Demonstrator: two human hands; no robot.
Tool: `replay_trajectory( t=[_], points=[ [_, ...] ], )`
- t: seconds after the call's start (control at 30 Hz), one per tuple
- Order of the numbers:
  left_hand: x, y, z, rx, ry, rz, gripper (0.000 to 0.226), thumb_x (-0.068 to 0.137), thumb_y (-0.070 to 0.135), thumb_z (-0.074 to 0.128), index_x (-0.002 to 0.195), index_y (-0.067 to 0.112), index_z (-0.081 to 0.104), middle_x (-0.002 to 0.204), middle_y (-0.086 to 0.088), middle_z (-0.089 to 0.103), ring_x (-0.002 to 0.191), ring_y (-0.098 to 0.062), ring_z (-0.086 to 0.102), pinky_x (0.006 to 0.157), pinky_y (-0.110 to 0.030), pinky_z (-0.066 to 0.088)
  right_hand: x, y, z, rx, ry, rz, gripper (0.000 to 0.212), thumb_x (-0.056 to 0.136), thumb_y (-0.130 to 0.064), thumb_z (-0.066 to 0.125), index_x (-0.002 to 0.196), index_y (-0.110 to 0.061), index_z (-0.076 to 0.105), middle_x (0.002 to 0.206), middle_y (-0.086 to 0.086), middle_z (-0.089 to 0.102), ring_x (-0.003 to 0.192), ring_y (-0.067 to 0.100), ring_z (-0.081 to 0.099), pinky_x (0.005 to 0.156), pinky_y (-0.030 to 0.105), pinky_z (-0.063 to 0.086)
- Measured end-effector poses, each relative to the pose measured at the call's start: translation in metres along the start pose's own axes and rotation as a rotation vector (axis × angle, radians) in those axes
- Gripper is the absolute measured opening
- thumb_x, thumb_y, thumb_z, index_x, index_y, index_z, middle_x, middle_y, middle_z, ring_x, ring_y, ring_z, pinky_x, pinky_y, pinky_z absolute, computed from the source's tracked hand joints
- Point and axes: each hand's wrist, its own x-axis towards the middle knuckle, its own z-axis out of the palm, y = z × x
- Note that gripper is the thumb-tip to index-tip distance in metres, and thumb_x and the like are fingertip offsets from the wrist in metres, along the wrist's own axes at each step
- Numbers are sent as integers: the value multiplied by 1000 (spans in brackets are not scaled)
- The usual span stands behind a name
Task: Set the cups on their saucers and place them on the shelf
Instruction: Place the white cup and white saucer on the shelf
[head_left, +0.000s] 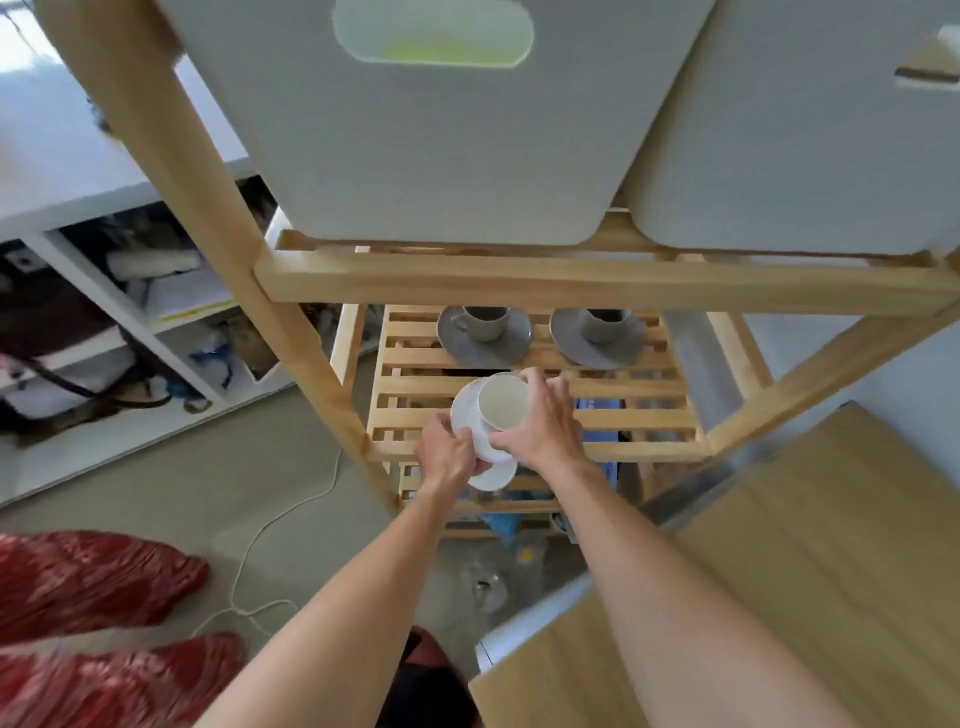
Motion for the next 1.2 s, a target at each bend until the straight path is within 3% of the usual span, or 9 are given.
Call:
replay_trajectory(
  t=[0.13, 0.3, 0.37, 0.43, 0.53, 0.73, 0.87, 1.0, 1.2],
  points=[
    [17, -2, -9, -1, 25, -30, 18, 85, 14, 59, 103, 15, 54, 109, -14, 62, 93, -36, 68, 61, -46, 64, 17, -14, 12, -27, -29, -27, 83, 62, -34, 87, 129, -25, 40, 128, 6, 40, 118, 28, 47, 90, 44, 50],
    [19, -1, -8, 33, 90, 16, 12, 88, 20, 61, 99, 16, 57, 105, -11, 64, 84, -32, 71, 60, -43, 64, 28, -24, 15, -27, -29, -35, 85, 62, -31, 88, 130, -25, 39, 126, 7, 42, 117, 29, 48, 91, 51, 51],
    [19, 0, -6, 49, 102, 30, 10, 90, 20, 59, 98, 17, 55, 104, -9, 63, 89, -30, 69, 70, -46, 63, 29, -25, 15, -26, -34, -33, 86, 62, -30, 88, 132, -24, 38, 127, 8, 42, 118, 30, 48, 91, 51, 51],
    [20, 2, -4, 74, 102, 51, 11, 93, 18, 57, 101, 14, 52, 102, -6, 59, 91, -26, 64, 76, -44, 61, 30, -25, 14, -23, -37, -33, 87, 62, -30, 88, 133, -24, 38, 127, 8, 43, 118, 30, 48, 90, 51, 51],
    [20, 8, -4, 102, 132, 65, 15, 96, 17, 57, 108, 9, 53, 99, -5, 55, 89, -22, 57, 72, -32, 48, 30, -24, 12, -33, -40, -37, 88, 63, -28, 88, 135, -22, 37, 128, 9, 43, 120, 30, 48, 90, 49, 51],
    [15, 12, -7, 164, 112, 60, 23, 101, 26, 49, 114, 7, 50, 102, -9, 55, 89, -23, 54, 74, -37, 46, 21, -22, 4, -57, -56, -27, 108, 57, -36, 93, 144, -22, 30, 135, 11, 42, 126, 31, 47, 92, 44, 49],
    [-1, 1, -15, 244, 136, 150, 32, 101, 24, 48, 126, 5, 45, 116, -13, 50, 92, -24, 49, 76, -35, 41, -2, -16, -8, -105, -54, -20, 107, 57, -44, 90, 143, -22, 30, 136, 11, 42, 126, 32, 46, 97, 44, 43],
    [-33, -22, -15, 428, 135, 323, 24, 97, 10, 47, 117, -1, 53, 120, -18, 52, 100, -31, 50, 82, -38, 46, -35, -5, -33, -133, -14, -64, 97, 62, -57, 81, 139, -22, 34, 136, 10, 43, 124, 31, 45, 101, 47, 40],
    [-121, -25, 28, 392, -23, 503, 24, 100, 22, 44, 118, 9, 54, 115, -10, 53, 100, -28, 53, 79, -35, 39, -100, 37, -81, -161, 53, -69, 83, 87, -46, 58, 156, -21, 21, 159, 14, 24, 147, 34, 21, 121, 52, 17]
  ],
)
